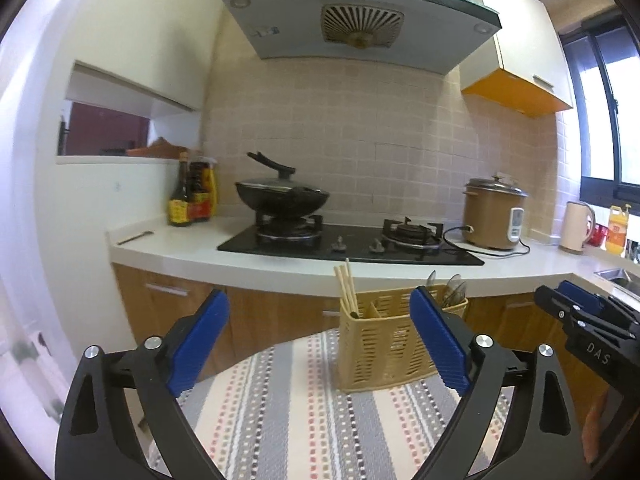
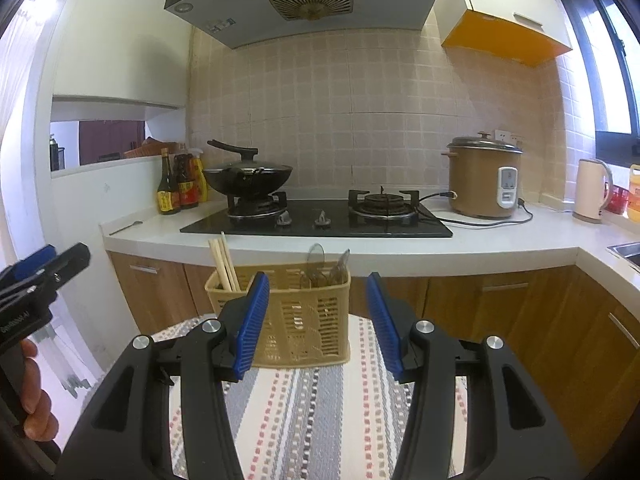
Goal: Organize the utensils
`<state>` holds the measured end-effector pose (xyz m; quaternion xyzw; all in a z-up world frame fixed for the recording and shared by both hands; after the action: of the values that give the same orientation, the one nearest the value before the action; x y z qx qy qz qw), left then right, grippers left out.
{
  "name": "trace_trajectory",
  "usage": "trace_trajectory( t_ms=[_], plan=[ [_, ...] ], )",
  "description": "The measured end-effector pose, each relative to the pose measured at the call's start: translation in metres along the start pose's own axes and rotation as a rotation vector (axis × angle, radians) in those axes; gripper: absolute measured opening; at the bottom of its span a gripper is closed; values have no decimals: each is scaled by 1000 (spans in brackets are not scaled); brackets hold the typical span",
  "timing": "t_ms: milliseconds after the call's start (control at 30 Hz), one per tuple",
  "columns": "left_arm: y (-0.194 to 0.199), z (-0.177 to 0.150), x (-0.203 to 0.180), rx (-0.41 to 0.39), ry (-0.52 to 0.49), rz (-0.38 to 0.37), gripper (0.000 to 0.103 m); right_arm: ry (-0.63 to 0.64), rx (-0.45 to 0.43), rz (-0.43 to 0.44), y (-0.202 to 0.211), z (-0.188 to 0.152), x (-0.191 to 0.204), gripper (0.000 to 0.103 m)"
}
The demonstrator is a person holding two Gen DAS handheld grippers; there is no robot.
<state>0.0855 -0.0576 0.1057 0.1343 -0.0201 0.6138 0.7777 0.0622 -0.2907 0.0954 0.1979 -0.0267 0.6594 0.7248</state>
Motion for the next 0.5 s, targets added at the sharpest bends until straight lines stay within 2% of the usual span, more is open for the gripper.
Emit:
trace_trajectory(
  t_ms=[100,167,300,500],
  plan=[
    [3,-7,-1,-23,-3,23,93,11,-25,6,3,-13,-1,67],
    [3,-14,-4,-36,-5,31,94,5,-46,13,4,-20,-2,71],
    [-9,-35,-7,-25,2,57,94,-9,-67,-17,-6,-41,-9,71],
    [-32,-52,-4,-3,6,96,94,-18,-75,-61,-22,-52,-24,71]
  ],
)
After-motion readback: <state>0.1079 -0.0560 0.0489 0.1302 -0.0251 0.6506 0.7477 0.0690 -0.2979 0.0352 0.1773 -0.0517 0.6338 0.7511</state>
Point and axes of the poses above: each gripper's, at about its wrist camera, not at the fingertips, and y roughly against the way its jaws point, x to its left, z to its top, the point moved 10 cm from there along -y, roughly the way its jaws point, and after that the axes turned 15 degrees about -y, right-handed, at the moved point
